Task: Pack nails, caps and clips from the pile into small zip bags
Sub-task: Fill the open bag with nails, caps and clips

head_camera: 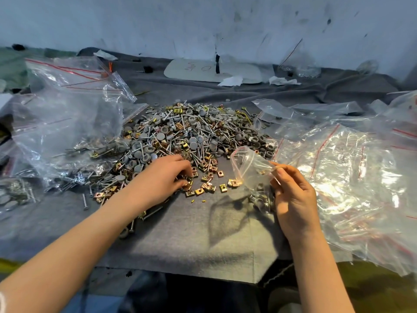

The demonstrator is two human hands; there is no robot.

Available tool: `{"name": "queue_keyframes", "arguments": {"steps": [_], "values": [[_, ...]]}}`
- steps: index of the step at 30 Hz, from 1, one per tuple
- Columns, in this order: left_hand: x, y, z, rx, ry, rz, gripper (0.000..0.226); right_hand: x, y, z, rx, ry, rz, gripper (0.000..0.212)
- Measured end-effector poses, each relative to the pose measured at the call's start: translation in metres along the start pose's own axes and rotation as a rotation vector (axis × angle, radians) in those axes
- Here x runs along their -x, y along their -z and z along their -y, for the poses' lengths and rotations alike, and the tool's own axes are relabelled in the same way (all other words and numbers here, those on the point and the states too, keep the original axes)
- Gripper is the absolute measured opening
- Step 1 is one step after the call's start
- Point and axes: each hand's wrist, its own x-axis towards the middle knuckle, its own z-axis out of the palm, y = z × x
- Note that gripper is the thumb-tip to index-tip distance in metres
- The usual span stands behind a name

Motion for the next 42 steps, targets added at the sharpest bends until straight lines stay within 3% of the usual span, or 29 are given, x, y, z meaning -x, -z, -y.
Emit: {"name": "queue_keyframes", "arguments": {"steps": [5, 9, 11, 14, 19, 24, 27, 29, 32, 35, 38, 42], "values": [[0.0, 0.0, 0.0, 0.002, -0.016, -0.018, 0.01, -0.002, 0.005, 0.001, 0.011, -0.019, 0.065, 0.016], [0.005, 0.003, -0.007, 0.116, 0.023, -0.167, 0.02, -0.008, 0.009, 0.021, 0.358, 0.044, 0.247, 0.003], [0.012, 0.01, -0.023, 0.4, 0.035, -0.201, 0.034, -0.015, 0.005, 0.034, 0.513, 0.081, 0.347, 0.006], [0.021, 0.01, -0.053, 0.81, 0.015, 0.091, 0.052, -0.021, -0.007, 0.047, 0.628, 0.113, 0.422, 0.006], [0.022, -0.025, -0.094, 1.188, 0.09, 0.17, 0.097, -0.023, -0.013, 0.05, 0.65, 0.145, 0.348, 0.005], [0.011, -0.037, -0.121, 1.189, 0.16, -0.072, 0.077, -0.014, -0.018, 0.05, 0.598, 0.175, 0.275, 0.007], [-0.006, -0.025, -0.117, 1.267, 0.228, -0.18, 0.048, -0.009, -0.018, 0.052, 0.638, 0.185, 0.275, 0.003], [-0.012, -0.011, -0.11, 1.397, 0.228, -0.192, 0.035, -0.006, -0.019, 0.054, 0.626, 0.185, 0.3, 0.005], [-0.015, 0.004, -0.099, 1.466, 0.209, -0.158, 0.036, -0.006, -0.016, 0.054, 0.61, 0.174, 0.311, 0.004], [-0.015, 0.007, -0.081, 1.504, 0.183, -0.115, 0.041, -0.011, -0.003, 0.048, 1.03, 0.182, 0.309, 0.011], [-0.013, 0.003, -0.062, 1.598, 0.198, -0.022, 0.043, -0.011, 0.009, 0.042, 1.51, 0.073, 0.399, 0.013], [-0.016, -0.011, -0.051, 1.612, 0.185, 0.046, 0.042, -0.008, 0.008, 0.042, 1.762, 0.1, 0.537, 0.012]]}}
